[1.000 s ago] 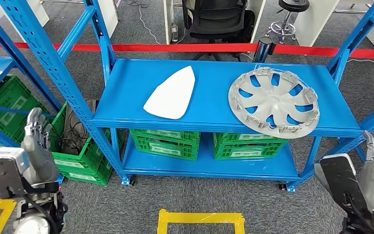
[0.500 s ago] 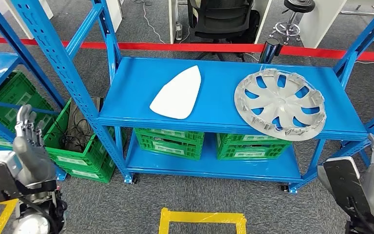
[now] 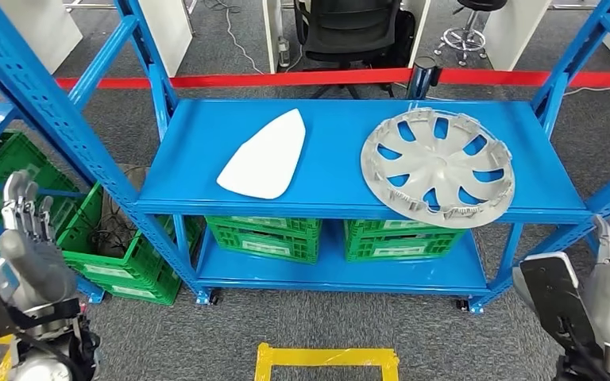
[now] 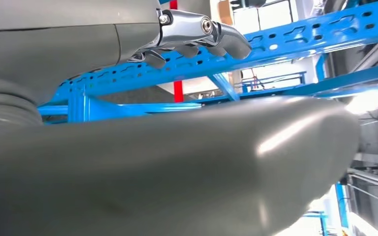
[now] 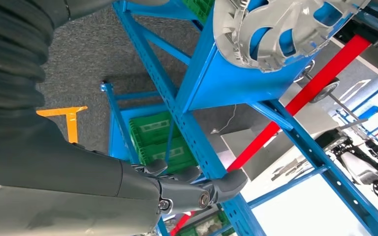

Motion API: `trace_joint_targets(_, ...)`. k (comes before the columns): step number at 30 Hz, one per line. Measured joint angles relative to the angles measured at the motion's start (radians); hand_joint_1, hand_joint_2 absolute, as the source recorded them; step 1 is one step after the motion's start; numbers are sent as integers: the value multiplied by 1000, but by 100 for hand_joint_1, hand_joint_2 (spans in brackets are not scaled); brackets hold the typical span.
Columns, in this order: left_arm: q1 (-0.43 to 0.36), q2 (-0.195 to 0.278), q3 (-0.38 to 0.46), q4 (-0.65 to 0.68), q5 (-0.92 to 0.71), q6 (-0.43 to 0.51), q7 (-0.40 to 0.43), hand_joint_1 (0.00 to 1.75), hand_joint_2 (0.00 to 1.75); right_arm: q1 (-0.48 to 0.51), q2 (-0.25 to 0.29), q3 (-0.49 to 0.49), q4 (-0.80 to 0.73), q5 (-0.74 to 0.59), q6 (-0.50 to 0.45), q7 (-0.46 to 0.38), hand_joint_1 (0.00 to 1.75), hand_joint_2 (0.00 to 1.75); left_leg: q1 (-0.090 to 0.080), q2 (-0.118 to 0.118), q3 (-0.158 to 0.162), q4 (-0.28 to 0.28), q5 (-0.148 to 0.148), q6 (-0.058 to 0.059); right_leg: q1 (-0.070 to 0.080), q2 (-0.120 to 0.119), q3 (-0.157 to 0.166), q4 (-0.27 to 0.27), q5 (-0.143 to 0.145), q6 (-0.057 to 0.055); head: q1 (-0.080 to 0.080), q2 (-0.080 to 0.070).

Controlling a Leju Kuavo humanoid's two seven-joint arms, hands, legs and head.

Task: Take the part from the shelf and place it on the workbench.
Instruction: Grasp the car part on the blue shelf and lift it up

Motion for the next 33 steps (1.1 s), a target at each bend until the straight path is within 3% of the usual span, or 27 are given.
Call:
trace_joint_targets(1,1,0,0,-1,0,-1,5,0,0,1,1,0,0,0,0,0,0,175,0,0,-21,18,12,1,1,1,4,0,-4,0,-4,0)
trace_joint_targets(2,1,0,0,-2,0,-2,11,0,0,1,2,0,0,0,0,0,0,175,0,0,-22,-1,41,3,2,2,11,0,-9,1,-7,0)
trace_joint_targets(4,0,0,0,-5,1,-5,19,0,0,1,4,0,0,0,0,0,0,175,-1,-1,27,-131,129,11,3,5,27,0,-21,5,-14,0)
trace_joint_targets(5,0,0,0,-6,1,-6,21,0,0,0,4,0,0,0,-1,0,0,175,-2,-1,59,-193,153,15,4,6,32,-1,-28,9,-17,0)
trace_joint_targets(7,-1,0,0,-9,1,-7,22,0,0,-1,5,0,0,0,-2,0,0,175,-7,-2,98,-257,156,22,5,7,34,-3,-36,21,-21,0)
trace_joint_targets(11,-2,0,0,-18,1,-7,22,0,0,-3,6,-1,-1,1,-4,0,0,175,-2,-4,121,-281,145,38,5,4,32,17,-54,44,-18,0)
trace_joint_targets(12,-2,0,0,-19,1,-7,22,0,0,-4,6,-1,-1,1,-5,0,0,175,0,-4,128,-286,143,43,5,4,10,59,-71,48,-13,0)
trace_joint_targets(14,-2,0,0,-21,3,-7,21,0,0,-3,6,-1,-1,1,-5,-1,0,175,-1,-4,136,-288,136,51,5,3,-74,195,-109,51,1,0)
trace_joint_targets(15,-2,0,0,-21,6,-7,20,0,0,-1,6,0,-1,1,-5,-1,0,175,-2,-4,139,-288,131,53,5,3,-117,255,-117,52,7,0)
trace_joint_targets(16,-1,0,0,-21,8,-7,18,0,0,1,6,0,-1,1,-5,0,0,175,-3,-5,144,-288,126,54,5,3,-147,284,-107,52,11,0)
trace_joint_targets(17,-1,0,0,-21,11,-7,16,0,0,1,6,0,0,1,-5,0,0,175,-4,-5,151,-288,121,54,5,3,-158,276,-80,51,14,0)
trace_joint_targets(18,-1,-1,0,-21,12,-6,15,0,0,1,6,0,0,1,-4,0,0,175,-5,-6,161,-288,115,54,6,3,-147,228,-36,48,17,0)
trace_joint_targets(20,-1,-1,0,-21,15,-6,12,0,0,0,6,0,0,3,-3,0,0,175,-8,-7,174,-288,102,50,10,1,-101,95,39,37,24,0)
trace_joint_targets(22,-1,-1,0,-20,19,-7,7,0,0,-2,6,0,-2,5,0,2,0,175,-11,-8,177,-286,94,41,15,-1,-64,19,54,23,28,0)
trace_joint_targets(24,-1,-1,0,-20,25,-8,-6,0,0,-4,5,-1,-4,6,2,4,0,175,-11,-7,179,-289,90,30,17,-1,-52,6,44,13,27,0)
trace_joint_targets(26,-1,-2,-1,-22,29,-7,-23,0,0,-3,5,-1,-8,6,3,5,0,175,-9,-5,172,-270,77,20,13,1,-37,-7,43,3,23,0)
trace_joint_targets(27,0,-2,-1,-22,30,-6,-29,0,0,-2,5,-1,-10,6,3,6,0,175,-8,-4,154,-232,61,15,9,1,-28,-13,41,-2,19,0)
trace_joint_targets(30,4,-3,-1,-21,33,-6,-35,0,0,1,5,-1,-12,6,3,7,0,175,0,-3,37,-41,6,7,8,1,-11,-17,30,-9,5,0)
trace_joint_targets(31,6,-3,-1,-21,34,-5,-35,0,0,2,5,-2,-12,6,3,8,0,175,2,-3,4,-3,7,6,8,2,-7,-17,25,-8,2,0)
trace_joint_targets(32,7,-3,-1,-21,34,-4,-35,0,0,3,5,-2,-12,6,3,9,0,175,3,-3,-10,-3,28,6,7,3,0,-17,19,-6,-1,0)
trace_joint_targets(33,8,-3,-1,-20,34,-4,-35,0,0,3,5,-3,-12,5,3,11,0,175,4,-3,-3,-41,65,7,7,3,9,-17,13,-4,-3,0)
